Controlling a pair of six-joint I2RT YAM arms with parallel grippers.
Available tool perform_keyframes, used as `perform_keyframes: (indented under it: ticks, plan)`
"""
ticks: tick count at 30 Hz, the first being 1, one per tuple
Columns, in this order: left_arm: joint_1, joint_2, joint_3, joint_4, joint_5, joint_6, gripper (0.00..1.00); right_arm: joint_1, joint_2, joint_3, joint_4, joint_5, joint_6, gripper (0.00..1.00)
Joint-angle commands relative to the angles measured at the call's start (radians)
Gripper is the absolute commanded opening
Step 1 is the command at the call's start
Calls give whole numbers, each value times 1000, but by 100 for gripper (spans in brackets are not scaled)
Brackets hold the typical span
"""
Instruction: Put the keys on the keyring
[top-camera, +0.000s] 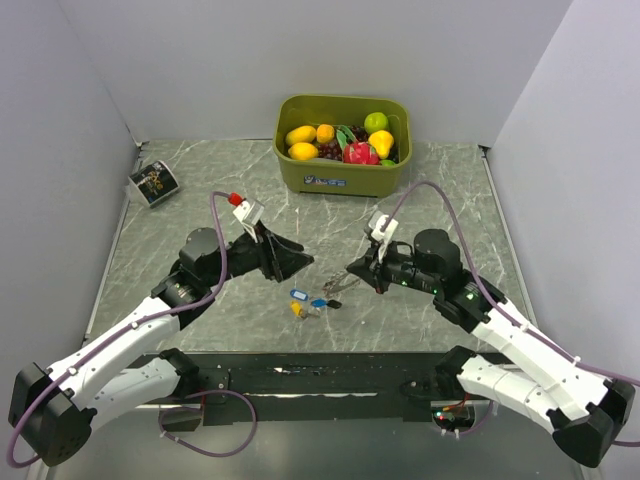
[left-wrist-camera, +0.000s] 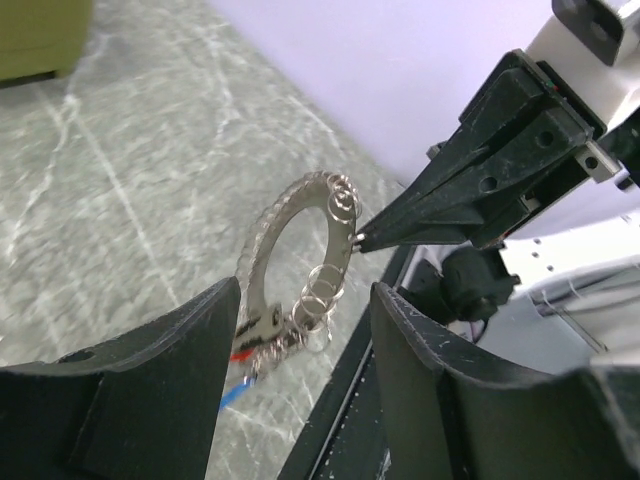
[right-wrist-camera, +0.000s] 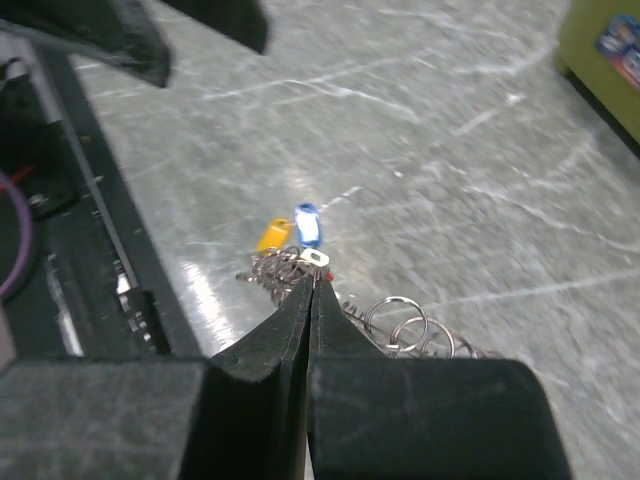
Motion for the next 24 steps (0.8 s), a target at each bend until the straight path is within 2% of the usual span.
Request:
perform_keyframes:
  ticks: [1,6,12,24]
  plan:
    - [-2,-11,8,92,112,28,60,5,-59,-7,109,-169,-27,0]
    - [-13,10,22,114,211,34,56,4,-58,-1,117,-291,-25,0]
    - [-76,42,53,98,228,71,54,4,-46,8,120,-377,-25,0]
    - [-134,44,34,149,238,61,51,0,-29,23,136,-408,-7,0]
